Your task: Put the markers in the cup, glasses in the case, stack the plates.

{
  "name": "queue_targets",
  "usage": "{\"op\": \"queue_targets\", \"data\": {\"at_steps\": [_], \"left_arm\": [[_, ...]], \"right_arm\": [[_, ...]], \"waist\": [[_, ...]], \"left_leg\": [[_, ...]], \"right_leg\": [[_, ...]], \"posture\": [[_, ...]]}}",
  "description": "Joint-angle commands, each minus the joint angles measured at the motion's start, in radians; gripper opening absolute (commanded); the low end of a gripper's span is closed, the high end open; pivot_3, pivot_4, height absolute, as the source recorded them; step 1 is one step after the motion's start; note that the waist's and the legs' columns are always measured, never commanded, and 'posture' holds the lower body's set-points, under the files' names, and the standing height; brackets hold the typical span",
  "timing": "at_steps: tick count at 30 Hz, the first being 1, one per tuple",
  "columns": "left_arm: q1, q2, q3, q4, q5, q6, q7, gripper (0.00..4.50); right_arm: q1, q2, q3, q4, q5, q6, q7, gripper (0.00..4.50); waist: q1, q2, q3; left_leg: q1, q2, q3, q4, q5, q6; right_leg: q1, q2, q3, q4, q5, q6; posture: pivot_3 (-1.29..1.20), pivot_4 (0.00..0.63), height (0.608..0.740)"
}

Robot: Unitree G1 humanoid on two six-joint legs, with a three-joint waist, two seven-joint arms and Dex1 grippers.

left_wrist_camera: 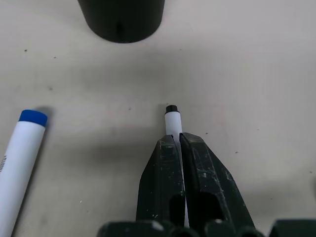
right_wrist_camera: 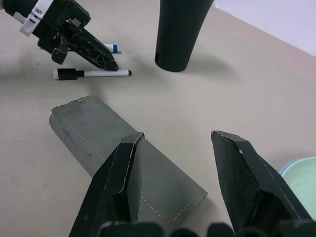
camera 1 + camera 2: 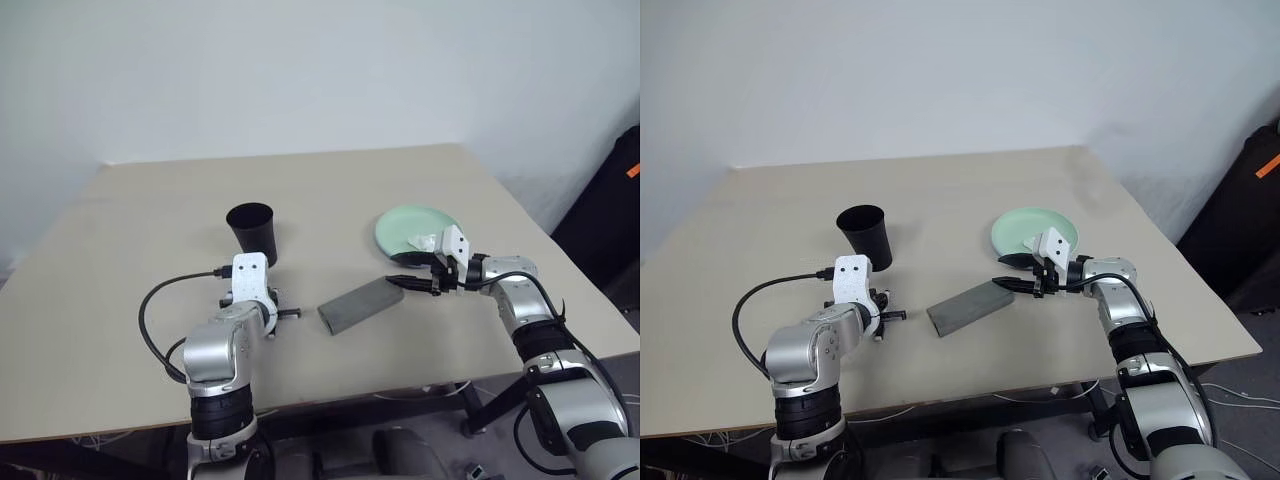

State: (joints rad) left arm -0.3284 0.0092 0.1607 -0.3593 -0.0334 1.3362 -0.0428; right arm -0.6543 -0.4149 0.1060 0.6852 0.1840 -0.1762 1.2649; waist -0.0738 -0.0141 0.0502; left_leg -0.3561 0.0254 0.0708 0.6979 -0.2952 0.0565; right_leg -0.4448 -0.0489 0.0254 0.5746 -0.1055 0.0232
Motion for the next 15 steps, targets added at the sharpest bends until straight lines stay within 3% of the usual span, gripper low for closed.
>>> {"op": "queue_targets", "data": {"at_steps": [1, 5, 9, 12, 15], "left_arm": [[-0.029, 0.034, -0.055, -0.009, -0.017, -0.036, -0.025, 0.03], [-0.021, 0.031, -0.044, -0.002, -0.027, -0.046, -0.018, 0.03], [-0.022, 0.036, -0.048, 0.007, -0.023, -0.037, -0.007, 0.92], [-0.023, 0.028, -0.043, 0.022, -0.016, -0.035, 0.011, 1.98], [-0.026, 0.025, -0.037, 0.025, -0.02, -0.039, 0.018, 1.98]], "right_arm": [[-0.024, -0.008, -0.021, -0.009, 0.005, -0.02, -0.007, 2.32], [-0.021, -0.008, -0.022, -0.01, 0.004, -0.023, -0.011, 2.32], [-0.014, -0.01, -0.022, -0.013, 0.004, -0.023, -0.015, 2.32], [-0.012, -0.011, -0.022, -0.015, 0.005, -0.023, -0.018, 2.32], [-0.009, -0.013, -0.022, -0.018, 0.004, -0.022, -0.021, 2.32]], "waist": [[0.0, 0.0, 0.0], [0.0, 0.0, 0.0], [0.0, 0.0, 0.0], [0.0, 0.0, 0.0], [0.0, 0.0, 0.0]], "left_leg": [[0.0, 0.0, 0.0, 0.0, 0.0, 0.0], [0.0, 0.0, 0.0, 0.0, 0.0, 0.0], [0.0, 0.0, 0.0, -0.001, 0.0, 0.0], [0.0, 0.0, 0.0, -0.001, 0.0, 0.0], [0.0, 0.0, 0.0, -0.001, 0.0, 0.0]], "right_leg": [[0.0, 0.0, 0.0, 0.0, 0.0, 0.0], [0.0, 0.0, 0.0, 0.0, 0.0, 0.0], [0.0, 0.0, 0.0, 0.0, 0.0, 0.0], [0.0, 0.0, 0.0, 0.0, 0.0, 0.0], [0.0, 0.0, 0.0, 0.0, 0.0, 0.0]], "posture": [[0.0, 0.0, 0.74], [0.0, 0.0, 0.74], [0.0, 0.0, 0.74], [0.0, 0.0, 0.74], [0.0, 0.0, 0.74]]}}
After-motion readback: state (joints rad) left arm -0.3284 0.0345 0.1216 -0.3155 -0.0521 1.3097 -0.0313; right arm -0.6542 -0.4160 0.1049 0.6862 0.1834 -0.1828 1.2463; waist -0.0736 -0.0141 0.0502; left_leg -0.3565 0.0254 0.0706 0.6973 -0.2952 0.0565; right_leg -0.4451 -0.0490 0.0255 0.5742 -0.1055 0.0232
